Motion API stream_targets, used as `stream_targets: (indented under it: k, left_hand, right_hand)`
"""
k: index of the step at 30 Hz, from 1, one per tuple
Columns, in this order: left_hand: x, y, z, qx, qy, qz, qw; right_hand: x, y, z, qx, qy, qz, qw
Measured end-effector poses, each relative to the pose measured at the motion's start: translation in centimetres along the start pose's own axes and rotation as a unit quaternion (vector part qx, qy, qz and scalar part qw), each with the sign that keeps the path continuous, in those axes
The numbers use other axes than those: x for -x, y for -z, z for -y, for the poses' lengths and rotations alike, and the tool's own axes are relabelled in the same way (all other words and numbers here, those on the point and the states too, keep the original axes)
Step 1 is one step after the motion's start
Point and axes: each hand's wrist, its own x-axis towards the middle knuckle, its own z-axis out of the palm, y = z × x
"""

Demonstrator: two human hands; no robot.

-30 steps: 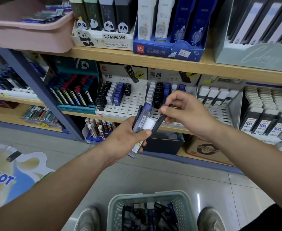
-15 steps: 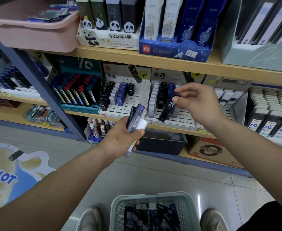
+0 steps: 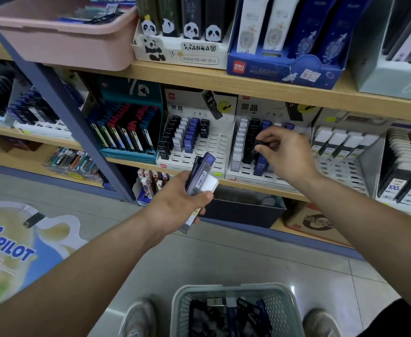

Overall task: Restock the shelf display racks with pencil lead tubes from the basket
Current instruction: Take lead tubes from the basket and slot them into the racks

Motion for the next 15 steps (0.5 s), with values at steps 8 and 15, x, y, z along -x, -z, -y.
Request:
stream_targets:
  k: [8,15]
  left_hand:
    - [0.27,0.15,0.1,0.012,0.0,0.01,1.0]
    - [0.22,-0.06,0.14,0.016,0.005,0.016,1.0]
  right_hand:
    - [-0.37,0.08,-0.11,0.063,0.046,0.013,0.997]
    - [-0.52,-0.43,-0.27,0.155,0.104,0.017,0.982]
